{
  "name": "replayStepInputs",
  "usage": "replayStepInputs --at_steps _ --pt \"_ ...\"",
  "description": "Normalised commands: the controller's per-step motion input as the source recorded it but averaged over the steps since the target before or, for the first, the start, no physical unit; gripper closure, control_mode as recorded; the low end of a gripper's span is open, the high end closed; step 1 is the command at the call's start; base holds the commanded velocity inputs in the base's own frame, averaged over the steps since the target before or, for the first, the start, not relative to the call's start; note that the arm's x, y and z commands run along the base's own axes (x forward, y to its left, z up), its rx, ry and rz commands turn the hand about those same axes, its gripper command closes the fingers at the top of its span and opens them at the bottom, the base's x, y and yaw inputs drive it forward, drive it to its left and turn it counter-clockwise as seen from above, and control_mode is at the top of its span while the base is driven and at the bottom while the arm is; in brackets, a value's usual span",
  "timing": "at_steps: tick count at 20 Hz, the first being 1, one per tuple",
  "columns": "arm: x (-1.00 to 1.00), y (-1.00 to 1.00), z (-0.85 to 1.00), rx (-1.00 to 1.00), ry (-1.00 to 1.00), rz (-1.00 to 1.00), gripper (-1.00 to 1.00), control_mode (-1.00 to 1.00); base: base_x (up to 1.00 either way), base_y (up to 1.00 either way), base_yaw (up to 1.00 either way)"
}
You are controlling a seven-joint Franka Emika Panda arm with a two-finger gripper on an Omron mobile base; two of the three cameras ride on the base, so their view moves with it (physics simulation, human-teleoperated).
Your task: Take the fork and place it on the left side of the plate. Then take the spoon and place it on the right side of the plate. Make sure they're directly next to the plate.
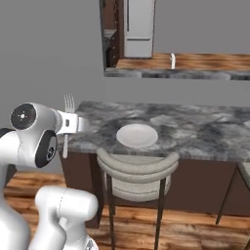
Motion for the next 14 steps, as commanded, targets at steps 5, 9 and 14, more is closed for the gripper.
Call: replayStepInputs --at_steps 5,9,14 --pt "0.0 0.0 0.0 0.0 0.0 0.0 1.0 1.0 0.36 -0.13 -0.09" --pt "0.0 0.0 0.0 0.0 0.0 0.0 1.0 1.0 0.3 0.03 -0.03" --pt "0.0 0.0 0.0 0.0 0.0 0.0 1.0 1.0 0.46 0.05 0.0"
